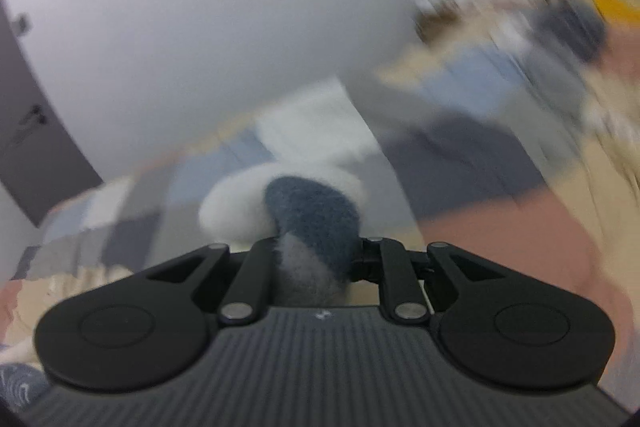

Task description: Fold large clothes

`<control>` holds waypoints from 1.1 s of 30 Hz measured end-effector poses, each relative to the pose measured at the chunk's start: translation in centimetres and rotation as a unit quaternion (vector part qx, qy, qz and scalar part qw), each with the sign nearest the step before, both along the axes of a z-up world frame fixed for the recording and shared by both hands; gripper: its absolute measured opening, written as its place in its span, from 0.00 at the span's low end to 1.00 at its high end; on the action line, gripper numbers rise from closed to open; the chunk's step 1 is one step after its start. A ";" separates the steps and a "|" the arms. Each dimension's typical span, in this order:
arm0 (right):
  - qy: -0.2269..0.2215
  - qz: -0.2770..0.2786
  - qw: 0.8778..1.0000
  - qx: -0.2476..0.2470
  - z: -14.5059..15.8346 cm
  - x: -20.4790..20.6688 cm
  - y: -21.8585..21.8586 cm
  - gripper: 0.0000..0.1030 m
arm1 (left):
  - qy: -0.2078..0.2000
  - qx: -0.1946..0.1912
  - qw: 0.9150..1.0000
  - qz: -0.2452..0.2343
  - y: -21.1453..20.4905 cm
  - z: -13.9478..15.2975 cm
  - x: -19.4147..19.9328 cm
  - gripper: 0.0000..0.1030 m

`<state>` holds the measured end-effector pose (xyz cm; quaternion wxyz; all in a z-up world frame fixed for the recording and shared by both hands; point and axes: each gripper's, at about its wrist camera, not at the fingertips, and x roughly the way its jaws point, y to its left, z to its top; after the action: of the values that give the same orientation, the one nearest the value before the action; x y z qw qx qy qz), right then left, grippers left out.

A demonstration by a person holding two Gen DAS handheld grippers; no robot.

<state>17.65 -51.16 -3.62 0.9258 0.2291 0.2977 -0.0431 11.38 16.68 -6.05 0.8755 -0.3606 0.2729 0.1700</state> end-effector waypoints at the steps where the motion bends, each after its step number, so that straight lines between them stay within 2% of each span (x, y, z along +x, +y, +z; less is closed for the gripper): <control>1: 0.020 -0.003 1.000 0.001 -1.2 0.0 0.0 0.17 | 0.018 -0.003 1.000 0.004 0.0 -0.7 -0.1 0.26; 4: 0.085 -0.018 0.995 0.045 -4.6 0.7 -1.0 0.17 | 0.066 -0.009 0.998 0.007 -0.2 -2.5 0.3 0.26; 6: 0.122 -0.021 0.989 0.078 -6.6 1.2 -1.5 0.17 | 0.079 -0.007 0.997 0.009 -0.1 -3.0 0.5 0.28; 9: 0.135 -0.020 0.987 0.082 -7.4 1.6 -1.7 0.21 | 0.079 -0.006 0.997 0.010 -0.2 -2.9 0.5 0.32; 12: 0.133 -0.019 0.987 0.085 -7.1 1.8 -1.7 0.26 | 0.077 0.006 0.997 0.003 -0.6 -2.4 0.1 0.44; 14: 0.129 -0.019 0.988 0.083 -6.7 0.7 -1.7 0.38 | 0.073 0.013 0.997 0.001 -0.7 -1.9 0.2 0.62; 16: 0.116 -0.023 0.990 0.077 -6.1 0.0 -1.6 0.78 | 0.063 0.036 0.997 0.019 -1.1 -0.8 -0.5 0.71; 17: 0.107 -0.030 0.991 0.071 -5.8 -0.2 -1.6 0.83 | 0.049 0.049 0.997 0.019 -1.5 -0.1 -0.9 0.72; 22: 0.055 -0.035 0.997 0.035 -3.5 -1.2 -1.0 0.81 | -0.007 0.116 0.993 0.011 -3.9 3.1 -2.6 0.80; 25: 0.011 -0.025 1.000 -0.007 -1.7 -1.4 0.3 0.81 | -0.049 0.146 0.988 -0.028 -5.5 4.9 -2.7 0.82; 27: -0.014 0.005 1.000 -0.022 -0.7 -1.0 1.9 0.81 | -0.068 0.155 0.984 -0.060 -6.6 5.6 -1.9 0.82; 28: -0.021 0.021 0.999 -0.024 -0.4 -0.6 2.6 0.81 | -0.072 0.151 0.983 -0.077 -7.0 5.8 -1.1 0.82; 33: -0.028 0.144 0.989 -0.014 0.8 2.9 8.7 0.81 | -0.071 0.073 0.985 -0.138 -8.1 5.2 3.5 0.82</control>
<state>20.51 -42.42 -2.86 0.9334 0.1721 0.3008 0.0933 14.91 8.54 -0.89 0.9316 -0.2660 0.2444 0.0414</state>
